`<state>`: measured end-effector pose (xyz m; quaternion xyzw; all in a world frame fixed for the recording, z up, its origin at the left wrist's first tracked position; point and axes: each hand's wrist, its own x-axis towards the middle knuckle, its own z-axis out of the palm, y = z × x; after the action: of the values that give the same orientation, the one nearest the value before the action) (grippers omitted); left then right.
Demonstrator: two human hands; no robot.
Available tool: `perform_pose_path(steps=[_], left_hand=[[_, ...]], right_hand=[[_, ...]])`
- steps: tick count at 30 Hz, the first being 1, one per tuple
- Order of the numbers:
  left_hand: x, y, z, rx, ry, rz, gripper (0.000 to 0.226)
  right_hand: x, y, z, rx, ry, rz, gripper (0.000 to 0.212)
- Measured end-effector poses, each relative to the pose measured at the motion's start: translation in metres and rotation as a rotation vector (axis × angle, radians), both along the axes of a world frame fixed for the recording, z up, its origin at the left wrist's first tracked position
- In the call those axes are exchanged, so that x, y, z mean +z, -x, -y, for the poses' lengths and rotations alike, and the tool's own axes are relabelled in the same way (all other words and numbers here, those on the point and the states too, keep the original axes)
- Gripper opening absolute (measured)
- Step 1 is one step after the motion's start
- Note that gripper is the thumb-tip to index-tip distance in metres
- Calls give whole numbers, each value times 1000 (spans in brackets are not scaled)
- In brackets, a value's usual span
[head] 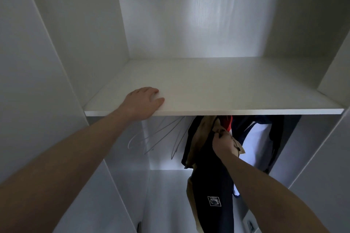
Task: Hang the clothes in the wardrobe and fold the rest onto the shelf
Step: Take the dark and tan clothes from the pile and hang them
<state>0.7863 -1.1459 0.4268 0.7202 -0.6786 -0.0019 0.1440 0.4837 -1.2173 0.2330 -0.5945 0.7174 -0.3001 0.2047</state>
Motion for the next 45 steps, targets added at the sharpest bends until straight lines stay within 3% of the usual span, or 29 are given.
perform_pose_path(steps=[6,14,18,21,23,26,31,33,39,45], left_hand=[[-3,-4,1,8,10,-4,59],[-2,-1,1,29,9,-19,76],[-2,0,1,30,18,-8,77],[-3,-1,2,27,13,-9,77],[-3,-1,2,27,17,-13,77],[-4,-1,1,26,16,-6,73],[-3,1,0,32,18,-17,77],[-2,1,0,28,24,-16,76],[-5,0,3,40,32,-11,72],[-7,-1,5,39,47,3,70]], right_hand=[[-15,11,-7,70,102,-147,35],[-31,-7,-41,66,257,65,36],[-36,-32,-62,64,299,112,46],[-30,-48,-68,164,359,70,36],[-23,-63,-65,311,297,177,26],[-19,-92,-48,468,36,317,22],[-23,-120,-19,377,-202,390,59],[-27,-121,-9,337,-263,325,63],[-30,-123,7,337,-355,307,43],[-22,-139,11,273,-458,578,31]])
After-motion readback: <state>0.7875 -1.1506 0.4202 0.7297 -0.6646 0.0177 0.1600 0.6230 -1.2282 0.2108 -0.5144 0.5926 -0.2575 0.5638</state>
